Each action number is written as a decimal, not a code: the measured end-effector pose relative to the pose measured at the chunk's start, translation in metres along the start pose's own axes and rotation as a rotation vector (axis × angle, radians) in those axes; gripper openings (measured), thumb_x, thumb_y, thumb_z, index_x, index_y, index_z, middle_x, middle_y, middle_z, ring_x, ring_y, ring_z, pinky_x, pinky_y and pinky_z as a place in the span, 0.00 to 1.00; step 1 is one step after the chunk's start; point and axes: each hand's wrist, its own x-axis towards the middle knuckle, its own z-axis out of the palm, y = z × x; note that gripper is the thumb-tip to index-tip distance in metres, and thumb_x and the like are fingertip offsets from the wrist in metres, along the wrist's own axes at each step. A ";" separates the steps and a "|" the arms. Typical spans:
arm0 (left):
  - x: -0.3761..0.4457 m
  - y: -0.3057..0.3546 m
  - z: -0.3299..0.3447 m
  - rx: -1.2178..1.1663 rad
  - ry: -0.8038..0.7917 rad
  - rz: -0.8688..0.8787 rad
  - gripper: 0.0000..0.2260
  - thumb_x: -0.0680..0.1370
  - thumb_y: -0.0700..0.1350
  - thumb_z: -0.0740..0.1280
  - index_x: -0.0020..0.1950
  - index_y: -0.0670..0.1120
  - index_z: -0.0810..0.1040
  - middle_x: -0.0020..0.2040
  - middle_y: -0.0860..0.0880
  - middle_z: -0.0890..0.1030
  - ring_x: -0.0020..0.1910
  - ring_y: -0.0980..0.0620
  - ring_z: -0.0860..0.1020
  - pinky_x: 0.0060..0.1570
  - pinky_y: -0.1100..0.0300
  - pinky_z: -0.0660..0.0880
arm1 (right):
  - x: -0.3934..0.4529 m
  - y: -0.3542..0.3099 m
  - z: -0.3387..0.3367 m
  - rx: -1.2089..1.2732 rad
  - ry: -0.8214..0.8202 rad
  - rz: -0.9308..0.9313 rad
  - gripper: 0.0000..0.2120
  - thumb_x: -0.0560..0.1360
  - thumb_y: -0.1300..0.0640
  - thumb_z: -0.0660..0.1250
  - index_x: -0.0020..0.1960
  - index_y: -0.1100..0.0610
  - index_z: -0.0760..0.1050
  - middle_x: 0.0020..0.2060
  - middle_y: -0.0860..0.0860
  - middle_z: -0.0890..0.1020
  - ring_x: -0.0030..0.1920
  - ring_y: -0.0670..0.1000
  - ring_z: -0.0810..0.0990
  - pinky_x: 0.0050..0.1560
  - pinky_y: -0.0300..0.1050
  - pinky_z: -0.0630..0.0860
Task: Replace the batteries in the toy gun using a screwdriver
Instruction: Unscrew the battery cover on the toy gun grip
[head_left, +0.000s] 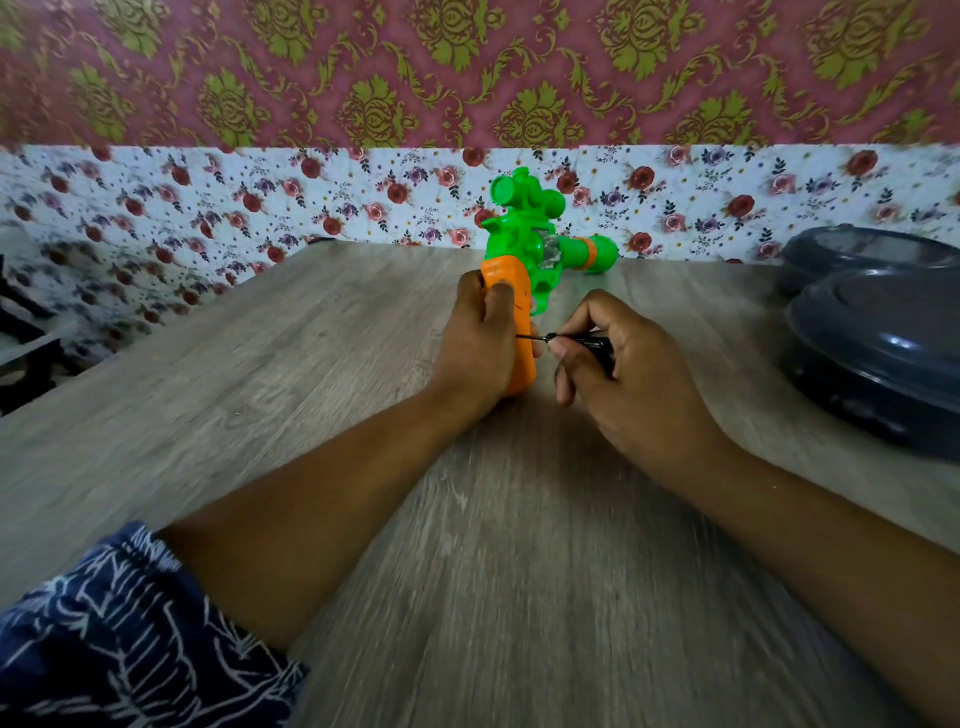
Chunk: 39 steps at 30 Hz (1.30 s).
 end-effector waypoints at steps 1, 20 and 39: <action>0.000 0.000 0.001 -0.001 0.000 0.001 0.05 0.83 0.40 0.51 0.52 0.39 0.64 0.33 0.51 0.68 0.24 0.71 0.73 0.25 0.75 0.68 | 0.000 0.000 0.000 0.029 0.013 0.012 0.05 0.77 0.61 0.62 0.42 0.60 0.70 0.27 0.51 0.79 0.27 0.41 0.75 0.32 0.28 0.66; 0.012 -0.018 0.003 -0.175 0.002 -0.202 0.22 0.83 0.53 0.46 0.63 0.41 0.71 0.39 0.48 0.79 0.26 0.62 0.78 0.34 0.63 0.75 | 0.005 -0.009 -0.004 -0.074 -0.061 0.094 0.05 0.77 0.59 0.62 0.44 0.57 0.67 0.29 0.44 0.73 0.29 0.42 0.71 0.35 0.42 0.69; 0.017 -0.025 0.004 -0.299 -0.083 -0.282 0.27 0.81 0.58 0.44 0.56 0.42 0.75 0.37 0.46 0.79 0.30 0.55 0.78 0.40 0.59 0.73 | 0.009 -0.016 -0.010 -0.038 -0.062 0.341 0.18 0.80 0.51 0.56 0.36 0.59 0.71 0.25 0.53 0.75 0.21 0.43 0.71 0.30 0.42 0.67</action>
